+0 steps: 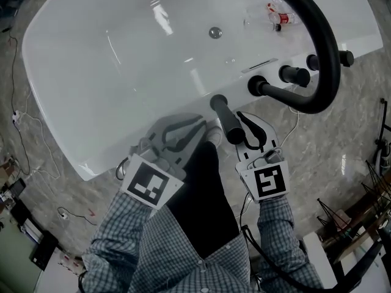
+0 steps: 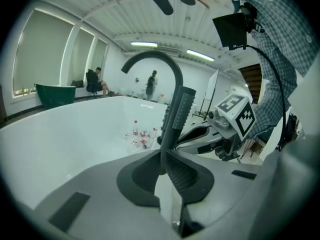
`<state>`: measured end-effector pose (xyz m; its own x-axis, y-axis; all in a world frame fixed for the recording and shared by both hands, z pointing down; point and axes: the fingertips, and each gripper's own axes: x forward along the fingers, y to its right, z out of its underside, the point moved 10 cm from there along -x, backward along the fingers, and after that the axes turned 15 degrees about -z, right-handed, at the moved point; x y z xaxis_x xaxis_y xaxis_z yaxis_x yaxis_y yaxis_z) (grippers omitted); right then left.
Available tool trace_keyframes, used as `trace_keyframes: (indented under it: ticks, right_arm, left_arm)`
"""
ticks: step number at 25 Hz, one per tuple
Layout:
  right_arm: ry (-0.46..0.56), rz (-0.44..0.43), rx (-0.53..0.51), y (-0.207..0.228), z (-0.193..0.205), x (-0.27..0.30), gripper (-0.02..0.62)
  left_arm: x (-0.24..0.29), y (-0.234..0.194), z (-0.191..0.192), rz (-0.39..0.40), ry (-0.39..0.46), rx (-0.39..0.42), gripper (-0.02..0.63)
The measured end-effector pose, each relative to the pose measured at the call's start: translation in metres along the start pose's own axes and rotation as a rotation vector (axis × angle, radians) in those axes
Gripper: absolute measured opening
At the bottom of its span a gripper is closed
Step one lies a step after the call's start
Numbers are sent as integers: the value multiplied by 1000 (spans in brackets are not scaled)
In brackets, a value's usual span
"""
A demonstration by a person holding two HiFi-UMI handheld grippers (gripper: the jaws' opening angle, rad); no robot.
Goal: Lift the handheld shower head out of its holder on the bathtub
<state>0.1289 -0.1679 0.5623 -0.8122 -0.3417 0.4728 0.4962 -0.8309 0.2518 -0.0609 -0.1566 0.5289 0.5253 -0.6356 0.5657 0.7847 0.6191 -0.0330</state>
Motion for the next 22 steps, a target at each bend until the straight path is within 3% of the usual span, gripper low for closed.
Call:
trace_keyframes:
  ticks: [6, 10, 22]
  right_arm:
    - [-82, -51, -112, 5, 9, 12, 23]
    - [-148, -99, -158, 2, 10, 23, 98]
    - [-97, -124, -177, 4, 15, 42, 133]
  left_arm:
    - [11, -4, 7, -34, 15, 28, 14]
    - [17, -4, 10, -22, 4, 40, 65]
    - [37, 7, 10, 31, 38, 95, 127]
